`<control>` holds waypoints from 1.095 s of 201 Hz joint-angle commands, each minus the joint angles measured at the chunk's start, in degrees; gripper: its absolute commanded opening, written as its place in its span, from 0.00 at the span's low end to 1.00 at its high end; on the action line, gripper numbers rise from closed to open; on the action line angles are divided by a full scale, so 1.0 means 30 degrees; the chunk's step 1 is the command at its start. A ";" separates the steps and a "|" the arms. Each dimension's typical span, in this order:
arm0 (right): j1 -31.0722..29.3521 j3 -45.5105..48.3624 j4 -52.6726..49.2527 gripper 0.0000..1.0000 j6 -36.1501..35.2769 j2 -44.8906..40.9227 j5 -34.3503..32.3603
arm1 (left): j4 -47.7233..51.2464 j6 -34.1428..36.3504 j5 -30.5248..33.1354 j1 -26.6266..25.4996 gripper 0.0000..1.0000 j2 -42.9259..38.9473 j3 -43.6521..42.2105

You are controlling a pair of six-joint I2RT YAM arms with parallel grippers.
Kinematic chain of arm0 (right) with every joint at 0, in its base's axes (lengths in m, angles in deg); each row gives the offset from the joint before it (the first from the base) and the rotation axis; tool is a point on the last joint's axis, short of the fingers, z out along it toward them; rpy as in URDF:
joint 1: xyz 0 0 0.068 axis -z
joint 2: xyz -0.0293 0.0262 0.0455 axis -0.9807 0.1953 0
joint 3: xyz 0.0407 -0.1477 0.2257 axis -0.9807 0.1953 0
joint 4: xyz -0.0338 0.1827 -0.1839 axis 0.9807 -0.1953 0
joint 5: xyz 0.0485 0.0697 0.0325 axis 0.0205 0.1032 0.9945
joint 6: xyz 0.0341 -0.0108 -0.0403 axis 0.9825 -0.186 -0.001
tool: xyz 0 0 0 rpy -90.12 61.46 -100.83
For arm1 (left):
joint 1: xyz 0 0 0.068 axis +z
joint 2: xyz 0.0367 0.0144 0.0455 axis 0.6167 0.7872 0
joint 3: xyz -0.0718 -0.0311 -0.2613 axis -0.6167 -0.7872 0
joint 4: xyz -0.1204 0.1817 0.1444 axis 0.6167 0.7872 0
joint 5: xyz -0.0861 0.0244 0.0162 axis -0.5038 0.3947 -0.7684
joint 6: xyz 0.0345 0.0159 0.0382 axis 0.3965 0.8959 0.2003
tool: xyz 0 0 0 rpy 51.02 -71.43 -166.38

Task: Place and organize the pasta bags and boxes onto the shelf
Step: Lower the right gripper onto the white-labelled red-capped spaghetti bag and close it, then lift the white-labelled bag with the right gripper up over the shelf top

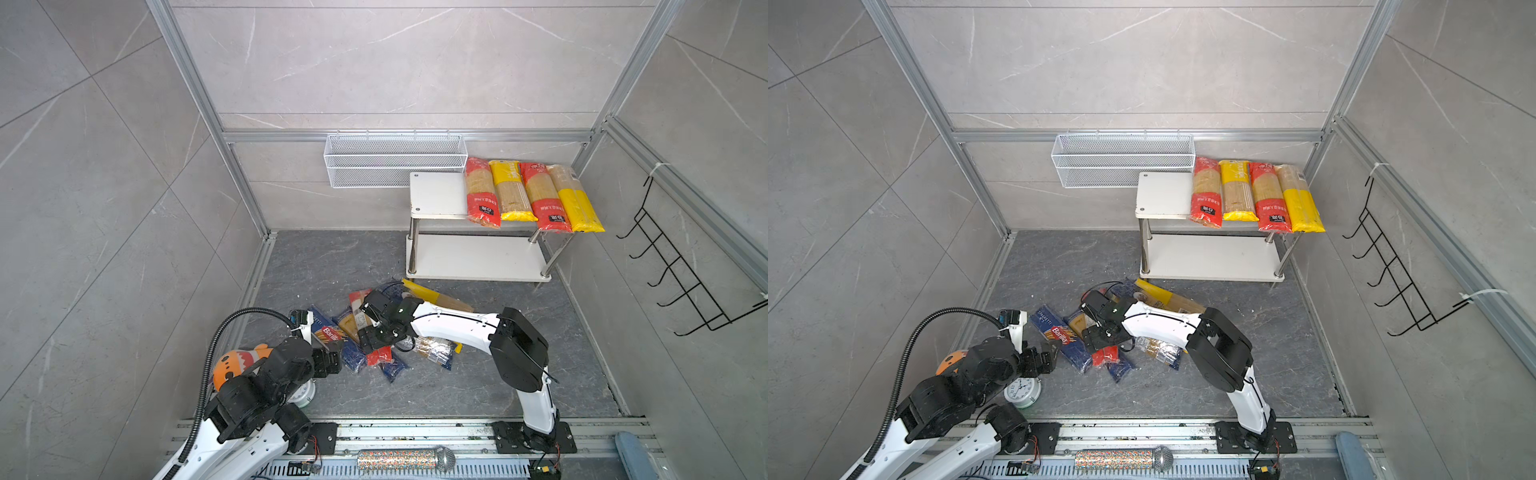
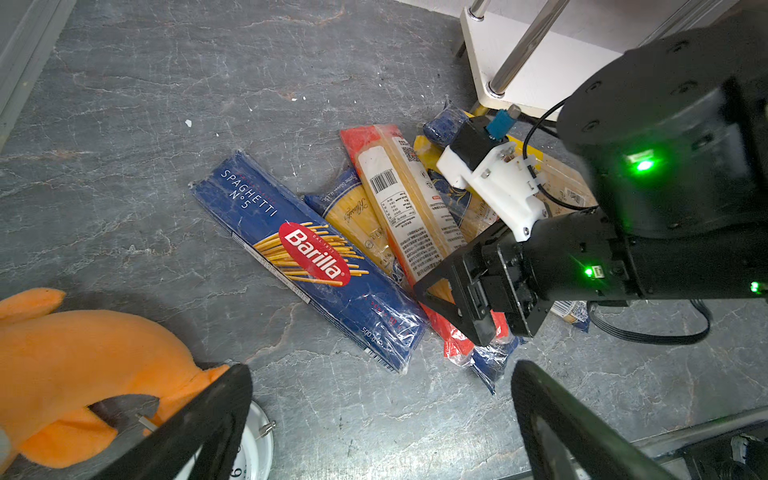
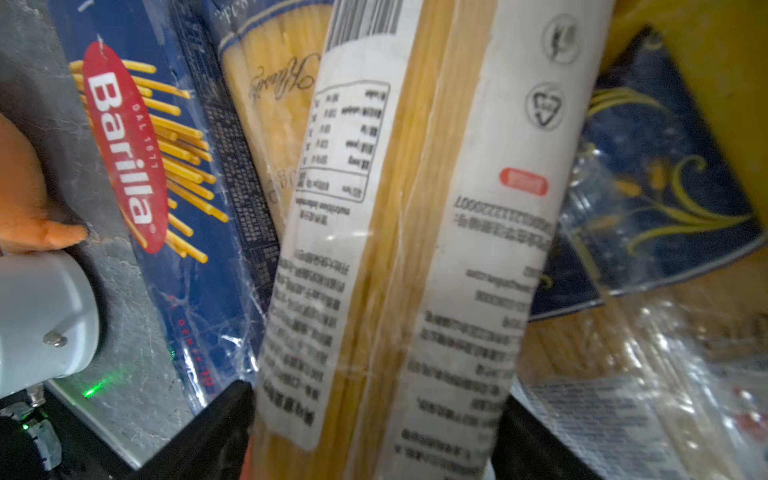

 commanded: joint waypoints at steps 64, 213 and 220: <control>-0.0661 -0.1382 -0.2422 0.34 0.0064 0.1285 -0.1591 | 0.0049 0.0324 0.0531 0.0035 1.00 -0.0514 0.0532; -0.0678 -0.1634 -0.5112 0.00 -0.1388 -0.9931 -0.3449 | 0.0047 0.0610 0.1233 0.0014 1.00 -0.0562 0.1366; -0.0678 -0.2537 -0.5970 0.00 -0.1677 -1.0199 -0.4407 | -0.0058 0.0646 0.1211 0.0032 1.00 -0.0484 0.1399</control>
